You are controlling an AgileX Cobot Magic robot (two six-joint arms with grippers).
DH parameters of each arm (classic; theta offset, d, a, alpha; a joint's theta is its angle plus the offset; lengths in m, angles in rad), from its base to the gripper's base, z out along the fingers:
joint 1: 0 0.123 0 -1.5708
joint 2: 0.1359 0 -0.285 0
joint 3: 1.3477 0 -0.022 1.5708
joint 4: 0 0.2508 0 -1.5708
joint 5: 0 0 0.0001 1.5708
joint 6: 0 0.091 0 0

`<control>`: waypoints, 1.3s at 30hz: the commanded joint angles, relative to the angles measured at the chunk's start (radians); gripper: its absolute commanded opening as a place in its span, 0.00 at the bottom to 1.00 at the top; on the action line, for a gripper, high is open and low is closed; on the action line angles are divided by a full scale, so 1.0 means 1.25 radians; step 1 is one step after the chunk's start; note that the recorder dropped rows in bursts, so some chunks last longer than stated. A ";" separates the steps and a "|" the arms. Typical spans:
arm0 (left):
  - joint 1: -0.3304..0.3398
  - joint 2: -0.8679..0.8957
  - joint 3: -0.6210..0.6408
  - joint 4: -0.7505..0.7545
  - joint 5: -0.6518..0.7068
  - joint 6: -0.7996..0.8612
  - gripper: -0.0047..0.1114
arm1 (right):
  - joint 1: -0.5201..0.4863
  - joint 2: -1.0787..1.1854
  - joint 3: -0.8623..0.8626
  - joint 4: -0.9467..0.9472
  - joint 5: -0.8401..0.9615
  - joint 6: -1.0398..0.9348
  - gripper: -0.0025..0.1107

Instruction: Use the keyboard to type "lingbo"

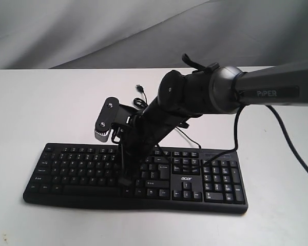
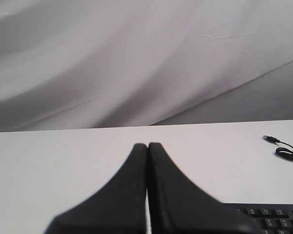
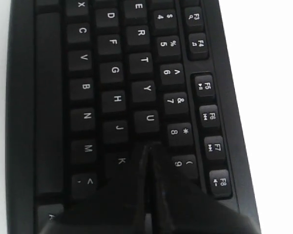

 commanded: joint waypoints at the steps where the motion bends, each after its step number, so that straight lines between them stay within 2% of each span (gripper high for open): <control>1: -0.005 -0.004 0.004 0.000 -0.007 -0.002 0.04 | -0.008 -0.006 0.003 -0.010 0.014 0.003 0.02; 39: -0.005 -0.004 0.004 0.000 -0.007 -0.002 0.04 | -0.013 0.014 0.026 0.026 -0.028 -0.037 0.02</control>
